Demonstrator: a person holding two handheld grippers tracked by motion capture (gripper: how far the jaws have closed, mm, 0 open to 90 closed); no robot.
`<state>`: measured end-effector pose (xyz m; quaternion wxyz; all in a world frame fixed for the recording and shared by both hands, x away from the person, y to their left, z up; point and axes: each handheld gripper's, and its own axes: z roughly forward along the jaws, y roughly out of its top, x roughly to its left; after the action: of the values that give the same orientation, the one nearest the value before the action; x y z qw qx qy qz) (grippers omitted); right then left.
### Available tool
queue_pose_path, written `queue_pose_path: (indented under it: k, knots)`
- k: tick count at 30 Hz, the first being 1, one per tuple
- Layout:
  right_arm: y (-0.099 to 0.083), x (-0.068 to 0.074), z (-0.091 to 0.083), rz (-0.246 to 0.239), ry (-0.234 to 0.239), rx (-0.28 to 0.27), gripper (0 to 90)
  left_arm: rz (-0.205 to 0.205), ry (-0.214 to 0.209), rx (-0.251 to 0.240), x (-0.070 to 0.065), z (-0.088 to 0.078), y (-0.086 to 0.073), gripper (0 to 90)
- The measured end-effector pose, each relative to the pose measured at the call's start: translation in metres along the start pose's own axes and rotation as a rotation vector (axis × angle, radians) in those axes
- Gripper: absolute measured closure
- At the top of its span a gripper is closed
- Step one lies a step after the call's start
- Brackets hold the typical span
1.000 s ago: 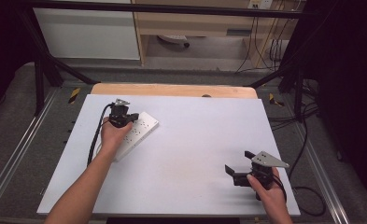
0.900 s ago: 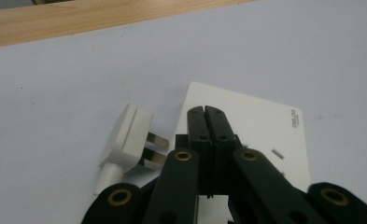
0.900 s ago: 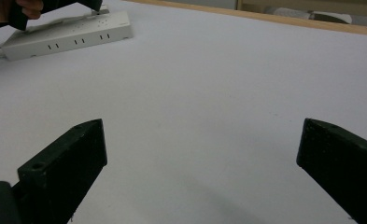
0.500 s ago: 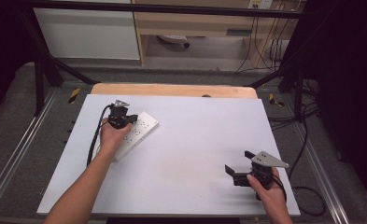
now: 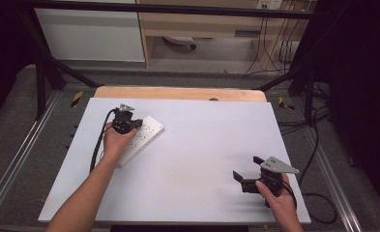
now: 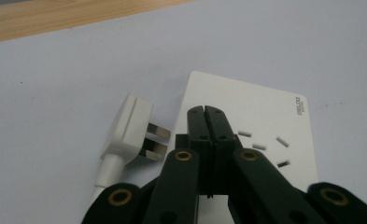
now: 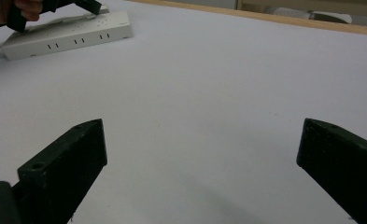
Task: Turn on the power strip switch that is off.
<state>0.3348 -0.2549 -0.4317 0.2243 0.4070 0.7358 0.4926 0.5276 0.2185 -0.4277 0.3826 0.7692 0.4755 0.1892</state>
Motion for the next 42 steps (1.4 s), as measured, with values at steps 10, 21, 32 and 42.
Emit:
queue_pose_path:
  k: [10, 21, 32, 42]
  knots:
    - [-0.0001, -0.0002, -0.0002, 0.0, 0.0, -0.001, 2.0, -0.002, 0.002, 0.001, 0.0005, 0.0004, -0.001, 90.0]
    - [-0.0002, -0.0001, 0.0, -0.002, 0.0, 0.002, 2.0, -0.001, -0.001, 0.0, 0.001, 0.0007, -0.0011, 90.0]
    - [-0.0007, 0.0002, 0.0, -0.003, 0.0, 0.01, 2.0, 0.002, -0.002, 0.0, 0.0017, 0.0009, -0.0011, 90.0]
    - [-0.0007, 0.0003, -0.0001, -0.004, 0.0, 0.009, 2.0, 0.0, -0.003, 0.0, 0.0018, 0.001, -0.0012, 90.0]
